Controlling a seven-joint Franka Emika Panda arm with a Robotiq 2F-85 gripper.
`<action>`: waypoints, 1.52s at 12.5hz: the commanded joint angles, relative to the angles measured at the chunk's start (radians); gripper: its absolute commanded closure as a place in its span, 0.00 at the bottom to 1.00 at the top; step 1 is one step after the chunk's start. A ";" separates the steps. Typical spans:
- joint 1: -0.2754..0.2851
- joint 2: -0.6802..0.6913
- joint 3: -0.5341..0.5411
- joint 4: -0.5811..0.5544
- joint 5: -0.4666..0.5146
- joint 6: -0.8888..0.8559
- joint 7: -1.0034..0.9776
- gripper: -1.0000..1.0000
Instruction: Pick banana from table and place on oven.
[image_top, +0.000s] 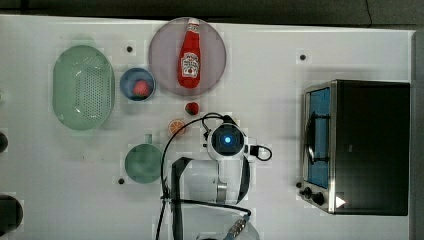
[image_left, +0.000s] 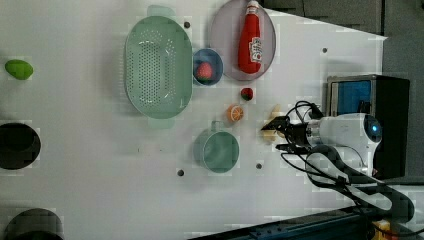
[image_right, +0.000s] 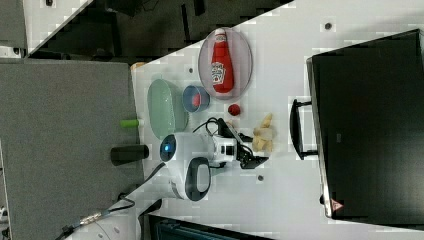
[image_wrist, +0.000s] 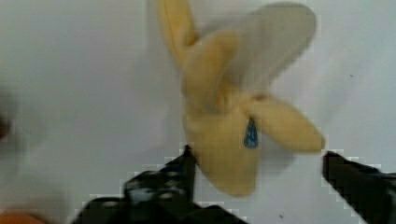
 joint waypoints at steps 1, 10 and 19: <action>0.001 -0.036 0.003 0.028 -0.007 0.028 0.042 0.42; 0.001 -0.142 0.004 0.029 -0.004 -0.012 0.042 0.81; 0.000 -0.590 0.001 0.416 -0.004 -0.878 0.042 0.81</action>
